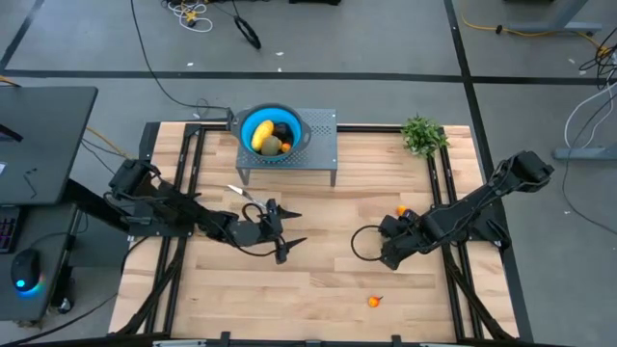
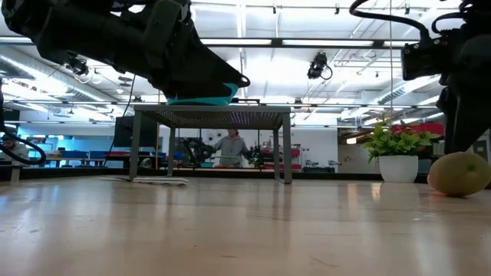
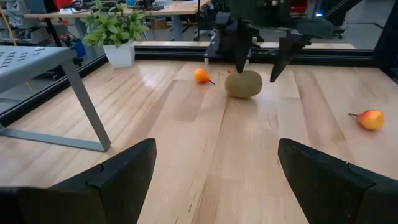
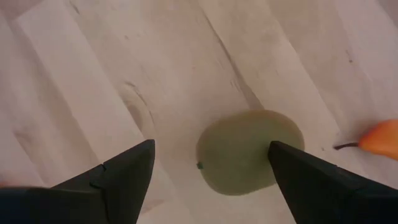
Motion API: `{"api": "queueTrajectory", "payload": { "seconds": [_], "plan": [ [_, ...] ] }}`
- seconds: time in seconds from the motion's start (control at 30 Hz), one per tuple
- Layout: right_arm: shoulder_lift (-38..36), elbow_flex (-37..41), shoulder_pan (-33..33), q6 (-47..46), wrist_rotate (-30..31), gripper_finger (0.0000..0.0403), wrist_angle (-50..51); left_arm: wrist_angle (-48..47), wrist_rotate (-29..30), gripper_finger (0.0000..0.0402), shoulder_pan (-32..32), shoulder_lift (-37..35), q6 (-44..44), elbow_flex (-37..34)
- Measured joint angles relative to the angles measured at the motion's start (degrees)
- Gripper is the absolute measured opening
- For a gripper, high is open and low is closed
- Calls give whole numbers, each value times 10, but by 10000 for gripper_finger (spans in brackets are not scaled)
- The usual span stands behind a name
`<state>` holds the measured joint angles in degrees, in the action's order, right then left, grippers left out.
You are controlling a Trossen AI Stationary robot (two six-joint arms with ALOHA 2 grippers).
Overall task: Pick & Place Fruit
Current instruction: Put the green kiwi into the blue strainer bowl
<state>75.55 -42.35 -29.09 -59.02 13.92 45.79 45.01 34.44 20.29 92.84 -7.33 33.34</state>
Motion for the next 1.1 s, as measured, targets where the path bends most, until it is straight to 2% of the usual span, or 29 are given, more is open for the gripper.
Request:
{"api": "queueTrajectory", "payload": {
  "seconds": [0.47,0.8,1.1],
  "plan": [
    [0,1,11,9,24,328,10,0,0,346,-11,0,21,0],
    [1,1,11,68,50,328,-89,26,-44,346,-33,0,62,0],
    [1,-1,11,113,66,328,-6,21,-47,346,-43,0,76,0]
  ]
}}
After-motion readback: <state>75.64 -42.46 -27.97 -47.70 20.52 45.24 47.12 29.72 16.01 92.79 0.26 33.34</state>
